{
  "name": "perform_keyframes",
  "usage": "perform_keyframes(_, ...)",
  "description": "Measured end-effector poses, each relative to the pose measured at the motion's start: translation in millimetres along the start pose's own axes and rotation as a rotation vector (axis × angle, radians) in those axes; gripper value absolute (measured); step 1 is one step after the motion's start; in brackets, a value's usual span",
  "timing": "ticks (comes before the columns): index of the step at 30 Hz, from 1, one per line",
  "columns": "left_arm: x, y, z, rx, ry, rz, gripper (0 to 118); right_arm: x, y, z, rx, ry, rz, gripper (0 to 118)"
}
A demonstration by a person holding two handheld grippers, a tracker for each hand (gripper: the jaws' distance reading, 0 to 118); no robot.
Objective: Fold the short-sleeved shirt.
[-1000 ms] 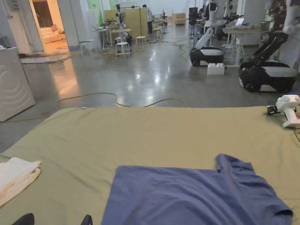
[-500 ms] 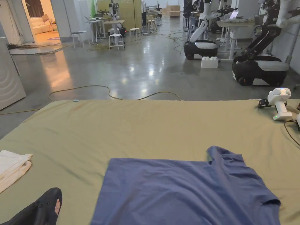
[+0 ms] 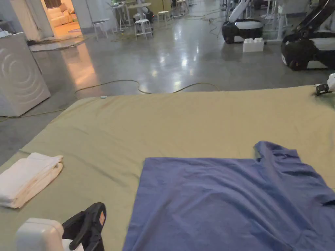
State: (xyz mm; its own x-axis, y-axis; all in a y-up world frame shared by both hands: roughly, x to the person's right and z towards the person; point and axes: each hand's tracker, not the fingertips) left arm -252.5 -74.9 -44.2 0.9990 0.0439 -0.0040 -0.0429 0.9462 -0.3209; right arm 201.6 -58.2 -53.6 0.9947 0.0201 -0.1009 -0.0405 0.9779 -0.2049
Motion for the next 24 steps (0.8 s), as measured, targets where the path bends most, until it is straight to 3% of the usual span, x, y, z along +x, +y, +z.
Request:
perform_keyframes(1,-10.1,-11.3,-11.5,-0.037,-0.045,0.019,53,0.7,-3.1,-0.5,-0.008,0.004,-0.001,0)
perform_keyframes(2,-19.9,-22.6,-23.3,-0.075,-0.083,0.038,78,2.1,-6.1,-0.8,-0.020,0.010,-0.007,0)
perform_keyframes(3,-28.5,-35.5,-37.6,-0.157,-0.091,0.060,90,3.3,-9.3,-1.0,-0.030,0.010,-0.015,0)
perform_keyframes(4,-37.5,-49.3,-53.3,-0.248,-0.086,0.077,90,4.8,-12.6,-1.2,-0.041,0.009,-0.024,0)
perform_keyframes(10,-82.1,-125.0,-126.7,-0.503,-0.064,0.223,91,16.5,-27.7,-7.3,-0.130,-0.004,-0.087,0)
perform_keyframes(15,-99.2,-146.4,-165.2,-0.629,-0.068,0.275,88,21.1,-34.4,-9.5,-0.178,-0.029,-0.112,0)
perform_keyframes(18,-97.0,-149.8,-180.4,-0.716,-0.054,0.194,62,23.2,-39.9,-11.6,-0.217,-0.072,-0.102,0)
perform_keyframes(21,-90.2,-147.9,-181.4,-0.721,-0.063,0.098,53,26.8,-43.6,-10.8,-0.238,-0.095,-0.117,0)
perform_keyframes(24,-79.5,-140.9,-178.6,-0.737,-0.057,0.041,25,36.5,-46.4,-14.0,-0.267,-0.130,-0.138,0)
